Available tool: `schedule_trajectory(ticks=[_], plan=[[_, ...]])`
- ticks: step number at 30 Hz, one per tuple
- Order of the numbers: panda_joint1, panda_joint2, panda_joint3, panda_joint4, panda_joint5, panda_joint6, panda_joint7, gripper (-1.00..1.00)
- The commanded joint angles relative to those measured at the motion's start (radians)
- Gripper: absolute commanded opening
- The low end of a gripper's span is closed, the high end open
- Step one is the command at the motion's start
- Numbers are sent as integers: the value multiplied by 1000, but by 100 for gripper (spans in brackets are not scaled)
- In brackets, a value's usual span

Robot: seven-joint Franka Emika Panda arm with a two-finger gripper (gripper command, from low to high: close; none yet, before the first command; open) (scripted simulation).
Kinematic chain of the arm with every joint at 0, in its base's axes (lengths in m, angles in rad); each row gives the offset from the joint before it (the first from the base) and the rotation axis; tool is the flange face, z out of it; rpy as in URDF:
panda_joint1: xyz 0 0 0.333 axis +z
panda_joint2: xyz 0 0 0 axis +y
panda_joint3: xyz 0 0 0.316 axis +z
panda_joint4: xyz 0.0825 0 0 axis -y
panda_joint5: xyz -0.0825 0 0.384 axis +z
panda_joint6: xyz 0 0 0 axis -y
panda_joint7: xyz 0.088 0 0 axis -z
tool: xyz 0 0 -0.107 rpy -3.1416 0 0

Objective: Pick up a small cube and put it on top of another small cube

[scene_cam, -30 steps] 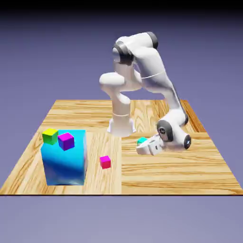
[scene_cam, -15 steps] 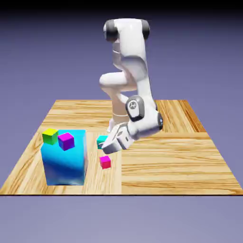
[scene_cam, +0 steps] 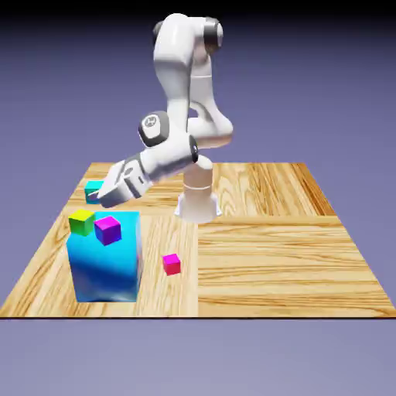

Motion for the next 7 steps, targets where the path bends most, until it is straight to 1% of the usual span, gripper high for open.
schedule_trajectory(ticks=[1,2,3,7], plan=[[-10,31,-15,8,-22,33,20,-100],[-10,31,-15,8,-22,33,20,100],[-10,31,-15,8,-22,33,20,100],[52,-109,52,-28,67,-113,-63,100]])
